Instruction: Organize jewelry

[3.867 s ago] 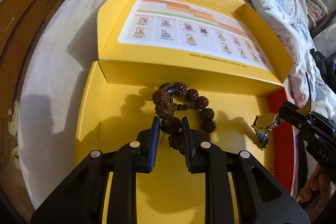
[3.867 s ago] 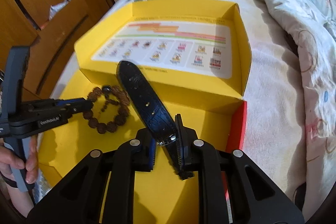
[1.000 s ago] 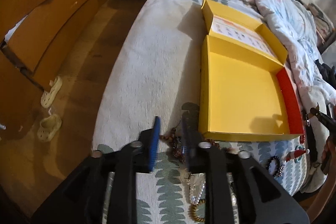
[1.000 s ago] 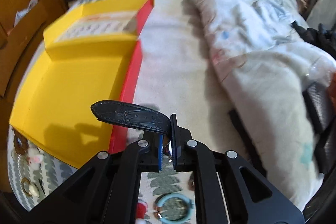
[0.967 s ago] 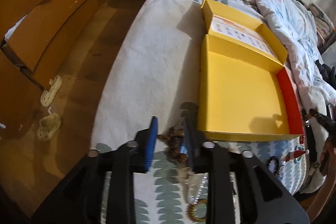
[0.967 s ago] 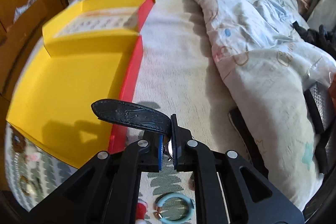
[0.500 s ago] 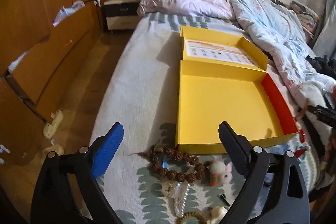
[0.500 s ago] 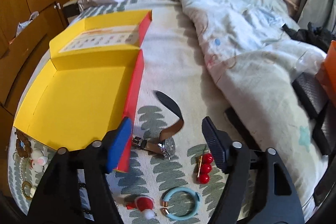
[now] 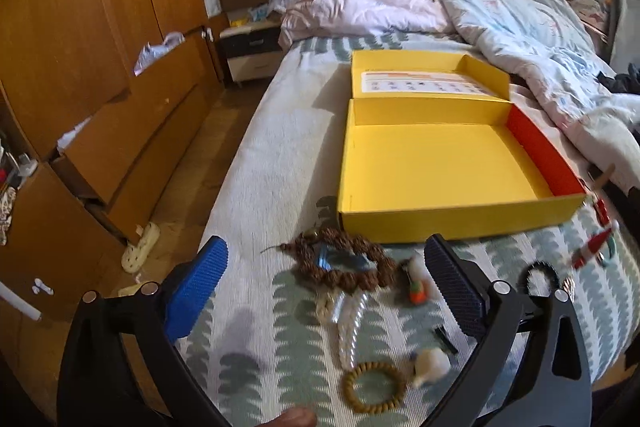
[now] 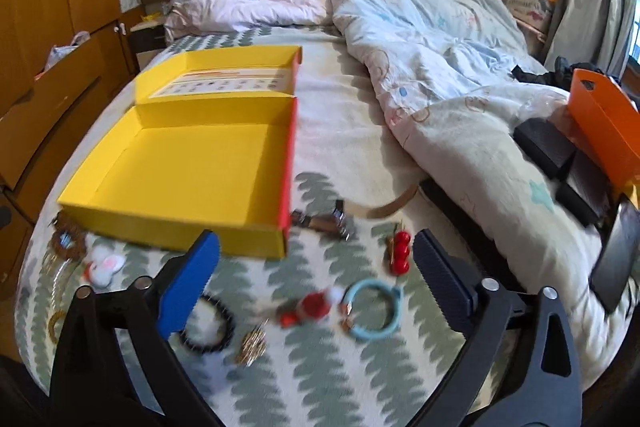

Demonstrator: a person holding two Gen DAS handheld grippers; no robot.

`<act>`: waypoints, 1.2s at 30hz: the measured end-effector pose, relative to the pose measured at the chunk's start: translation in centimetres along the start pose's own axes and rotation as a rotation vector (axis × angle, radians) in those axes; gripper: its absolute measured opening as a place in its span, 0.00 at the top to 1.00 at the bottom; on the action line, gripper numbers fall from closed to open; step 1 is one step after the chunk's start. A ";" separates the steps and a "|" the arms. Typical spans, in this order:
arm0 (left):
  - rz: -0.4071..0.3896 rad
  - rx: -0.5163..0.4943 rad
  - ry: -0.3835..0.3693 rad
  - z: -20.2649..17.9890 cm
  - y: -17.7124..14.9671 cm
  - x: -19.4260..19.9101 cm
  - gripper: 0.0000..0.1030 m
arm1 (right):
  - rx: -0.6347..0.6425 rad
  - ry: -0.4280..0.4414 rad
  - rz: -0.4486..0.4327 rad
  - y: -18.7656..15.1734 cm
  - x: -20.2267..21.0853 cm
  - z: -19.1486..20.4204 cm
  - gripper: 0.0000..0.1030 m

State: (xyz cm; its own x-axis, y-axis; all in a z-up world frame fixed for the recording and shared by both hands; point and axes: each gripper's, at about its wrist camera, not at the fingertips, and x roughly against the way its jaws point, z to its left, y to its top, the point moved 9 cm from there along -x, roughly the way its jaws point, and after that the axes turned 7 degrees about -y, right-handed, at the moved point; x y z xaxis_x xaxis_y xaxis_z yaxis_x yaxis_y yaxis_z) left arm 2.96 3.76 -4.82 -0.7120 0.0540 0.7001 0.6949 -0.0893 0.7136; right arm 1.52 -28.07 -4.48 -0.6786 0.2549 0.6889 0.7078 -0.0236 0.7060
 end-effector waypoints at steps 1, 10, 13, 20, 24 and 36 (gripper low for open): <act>-0.010 -0.002 -0.002 -0.3 -0.6 0.6 0.05 | -0.006 0.009 0.008 -1.2 0.5 0.3 0.04; -0.041 0.004 -0.038 -2.1 -3.2 2.8 0.05 | -0.035 0.020 0.058 -8.4 2.5 1.5 0.03; -0.039 0.003 -0.042 -2.5 -3.7 2.8 0.05 | -0.039 0.015 0.058 -9.1 2.6 1.7 0.03; -0.029 0.011 -0.052 -2.9 -4.2 2.6 0.05 | -0.018 0.006 0.040 -9.2 2.7 2.2 0.03; -0.032 0.014 -0.044 -2.9 -4.2 2.6 0.05 | -0.017 0.005 0.044 -9.3 2.6 2.2 0.03; 0.018 0.028 -0.054 -2.3 -4.4 1.1 0.05 | -0.068 -0.008 0.037 -9.0 2.3 0.6 0.03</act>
State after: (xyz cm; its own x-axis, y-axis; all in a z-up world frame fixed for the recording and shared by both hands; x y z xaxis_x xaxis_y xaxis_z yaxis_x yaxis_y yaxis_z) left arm -1.15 1.94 -7.26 -0.6934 0.1060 0.7127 0.7106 -0.0633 0.7008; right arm -6.28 -26.70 -9.37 -0.6504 0.2609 0.7134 0.7171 -0.0988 0.6899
